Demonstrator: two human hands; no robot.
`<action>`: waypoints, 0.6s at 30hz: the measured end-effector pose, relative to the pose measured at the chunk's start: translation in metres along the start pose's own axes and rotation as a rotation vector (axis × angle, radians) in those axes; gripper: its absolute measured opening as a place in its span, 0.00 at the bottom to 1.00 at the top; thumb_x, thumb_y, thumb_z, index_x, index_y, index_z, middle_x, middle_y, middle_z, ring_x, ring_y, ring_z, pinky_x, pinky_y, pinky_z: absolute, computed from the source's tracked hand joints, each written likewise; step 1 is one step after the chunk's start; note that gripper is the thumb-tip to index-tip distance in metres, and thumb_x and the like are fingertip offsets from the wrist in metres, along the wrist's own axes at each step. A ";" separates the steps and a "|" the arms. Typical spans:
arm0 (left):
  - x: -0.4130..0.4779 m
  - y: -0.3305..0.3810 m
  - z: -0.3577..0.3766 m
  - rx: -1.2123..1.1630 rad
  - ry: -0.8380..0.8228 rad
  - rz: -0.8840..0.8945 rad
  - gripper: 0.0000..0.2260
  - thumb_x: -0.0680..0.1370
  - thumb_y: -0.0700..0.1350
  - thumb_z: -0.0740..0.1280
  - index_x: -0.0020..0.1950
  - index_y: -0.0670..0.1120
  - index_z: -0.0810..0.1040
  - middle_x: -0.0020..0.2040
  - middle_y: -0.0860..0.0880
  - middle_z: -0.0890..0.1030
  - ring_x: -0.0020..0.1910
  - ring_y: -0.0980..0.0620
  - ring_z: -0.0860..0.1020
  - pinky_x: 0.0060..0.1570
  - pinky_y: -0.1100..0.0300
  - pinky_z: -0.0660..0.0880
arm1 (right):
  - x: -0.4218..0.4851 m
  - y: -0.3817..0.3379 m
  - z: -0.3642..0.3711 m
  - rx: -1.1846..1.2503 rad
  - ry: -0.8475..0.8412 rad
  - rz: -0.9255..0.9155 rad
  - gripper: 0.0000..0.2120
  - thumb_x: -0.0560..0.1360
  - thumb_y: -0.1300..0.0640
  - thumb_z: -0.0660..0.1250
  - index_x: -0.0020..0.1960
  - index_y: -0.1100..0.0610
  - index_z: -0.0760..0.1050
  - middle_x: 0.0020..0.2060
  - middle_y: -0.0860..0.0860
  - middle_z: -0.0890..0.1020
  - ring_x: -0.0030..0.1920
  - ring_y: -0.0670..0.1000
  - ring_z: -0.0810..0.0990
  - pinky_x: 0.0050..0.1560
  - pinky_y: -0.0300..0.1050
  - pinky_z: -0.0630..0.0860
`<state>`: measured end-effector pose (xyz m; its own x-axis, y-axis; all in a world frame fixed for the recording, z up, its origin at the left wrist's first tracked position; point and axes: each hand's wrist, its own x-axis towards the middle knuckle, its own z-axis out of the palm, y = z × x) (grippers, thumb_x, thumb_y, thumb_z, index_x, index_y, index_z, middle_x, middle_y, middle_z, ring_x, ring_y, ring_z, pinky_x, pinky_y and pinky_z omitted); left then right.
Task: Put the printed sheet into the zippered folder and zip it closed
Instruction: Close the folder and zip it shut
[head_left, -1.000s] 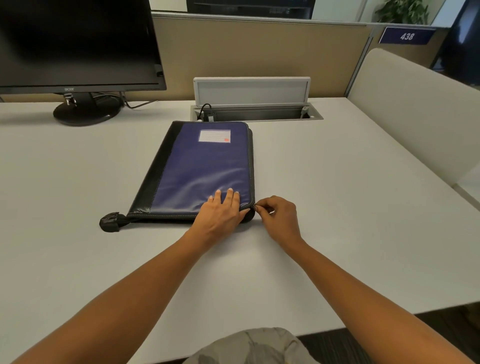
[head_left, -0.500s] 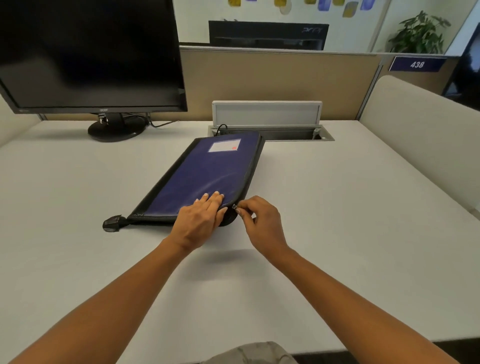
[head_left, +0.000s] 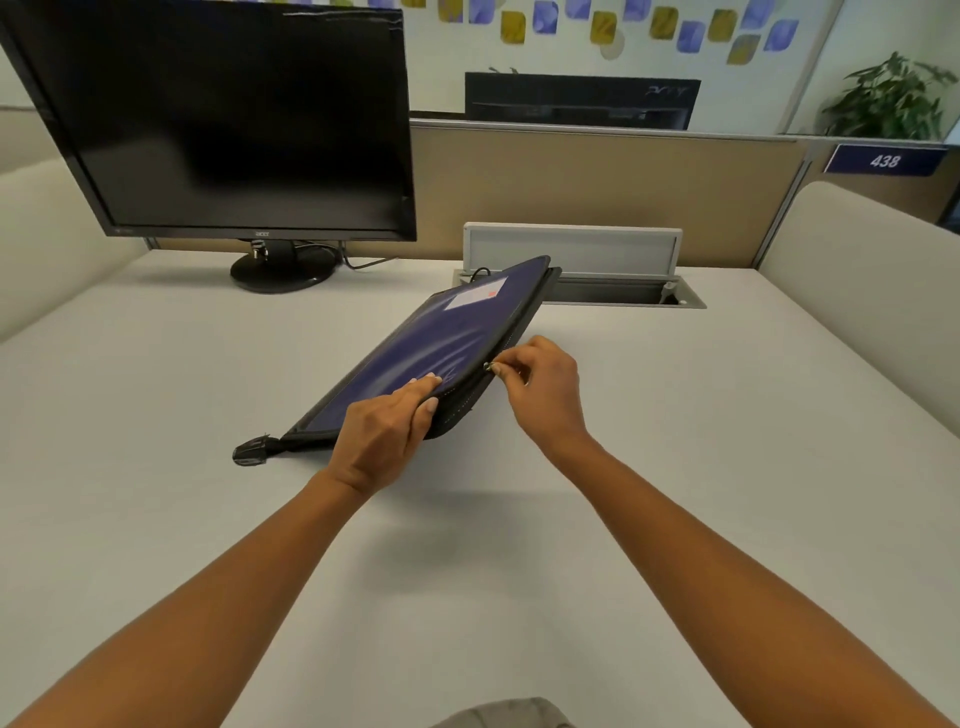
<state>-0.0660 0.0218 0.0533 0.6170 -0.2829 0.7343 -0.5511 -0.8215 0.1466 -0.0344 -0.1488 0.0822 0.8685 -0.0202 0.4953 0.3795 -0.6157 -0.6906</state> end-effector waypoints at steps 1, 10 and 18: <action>-0.002 -0.001 -0.001 -0.011 0.005 -0.007 0.28 0.81 0.50 0.47 0.52 0.30 0.79 0.44 0.35 0.84 0.36 0.41 0.84 0.31 0.49 0.81 | 0.004 0.002 0.000 0.000 -0.005 0.023 0.07 0.73 0.61 0.67 0.49 0.62 0.80 0.44 0.57 0.80 0.41 0.46 0.73 0.45 0.34 0.72; -0.010 -0.009 -0.005 -0.025 -0.023 -0.024 0.28 0.82 0.51 0.47 0.52 0.30 0.78 0.45 0.34 0.83 0.38 0.39 0.84 0.34 0.45 0.81 | 0.008 0.005 0.011 0.004 -0.032 0.032 0.07 0.73 0.61 0.67 0.49 0.62 0.80 0.44 0.55 0.79 0.42 0.46 0.73 0.47 0.37 0.73; -0.022 -0.021 -0.013 -0.005 -0.119 -0.054 0.27 0.80 0.54 0.51 0.54 0.32 0.79 0.50 0.36 0.83 0.46 0.38 0.82 0.45 0.42 0.78 | 0.000 0.004 0.021 0.050 -0.076 0.118 0.06 0.73 0.61 0.66 0.48 0.61 0.79 0.45 0.56 0.80 0.42 0.47 0.74 0.48 0.40 0.75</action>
<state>-0.0754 0.0516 0.0432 0.7077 -0.2954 0.6418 -0.5182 -0.8345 0.1874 -0.0268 -0.1349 0.0685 0.9291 -0.0292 0.3687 0.2867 -0.5729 -0.7678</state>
